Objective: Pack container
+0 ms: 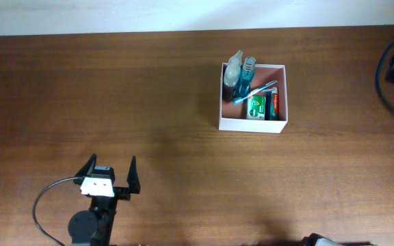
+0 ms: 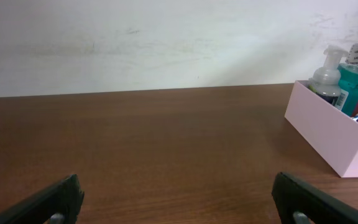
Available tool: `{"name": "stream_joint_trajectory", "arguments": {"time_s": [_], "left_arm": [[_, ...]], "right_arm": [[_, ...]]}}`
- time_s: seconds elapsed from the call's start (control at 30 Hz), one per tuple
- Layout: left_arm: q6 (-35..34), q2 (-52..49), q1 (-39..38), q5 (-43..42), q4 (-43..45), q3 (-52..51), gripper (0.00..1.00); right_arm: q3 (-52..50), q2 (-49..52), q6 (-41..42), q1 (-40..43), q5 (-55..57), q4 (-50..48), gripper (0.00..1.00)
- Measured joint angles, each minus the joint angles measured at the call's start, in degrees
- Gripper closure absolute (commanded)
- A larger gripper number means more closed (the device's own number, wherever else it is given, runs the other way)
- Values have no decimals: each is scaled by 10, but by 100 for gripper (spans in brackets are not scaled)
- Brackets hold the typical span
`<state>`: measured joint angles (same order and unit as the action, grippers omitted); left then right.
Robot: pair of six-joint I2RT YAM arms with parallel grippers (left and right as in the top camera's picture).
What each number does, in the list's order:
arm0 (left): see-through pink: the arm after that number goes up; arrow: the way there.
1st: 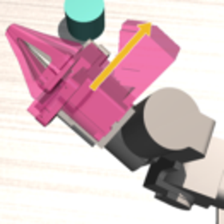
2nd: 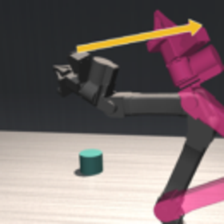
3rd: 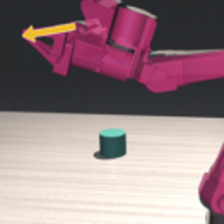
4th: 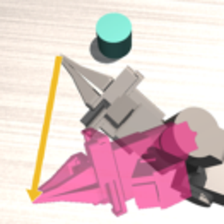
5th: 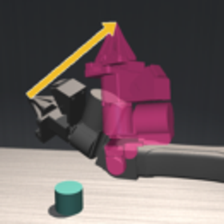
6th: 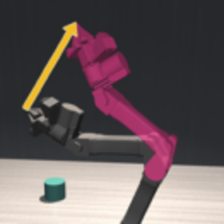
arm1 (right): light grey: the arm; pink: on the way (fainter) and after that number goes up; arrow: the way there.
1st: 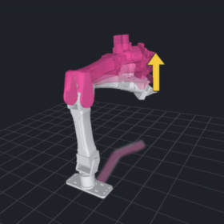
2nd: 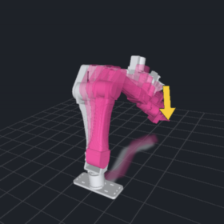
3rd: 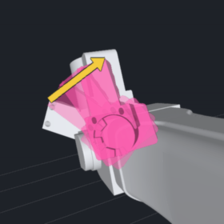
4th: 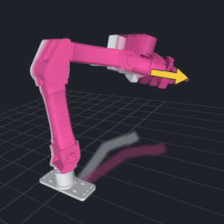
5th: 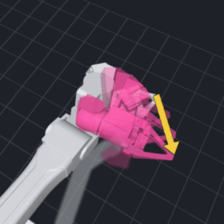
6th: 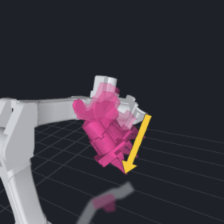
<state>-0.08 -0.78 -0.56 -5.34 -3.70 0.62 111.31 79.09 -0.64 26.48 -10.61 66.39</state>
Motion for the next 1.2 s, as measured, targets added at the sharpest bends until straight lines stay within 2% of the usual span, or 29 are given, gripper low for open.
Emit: {"name": "stream_joint_trajectory", "arguments": {"time_s": [0.33,0.83,1.2], "left_arm": [[0,0,0,0,0,0,1],[-2,0,0,2,0,0,1],[-2,0,0,2,0,0,1]], "right_arm": [[-168,-274,-7,-121,5,-75,1],[-585,-642,-59,-233,5,-354,1],[-827,-759,-66,-238,-17,-534,1]]}}
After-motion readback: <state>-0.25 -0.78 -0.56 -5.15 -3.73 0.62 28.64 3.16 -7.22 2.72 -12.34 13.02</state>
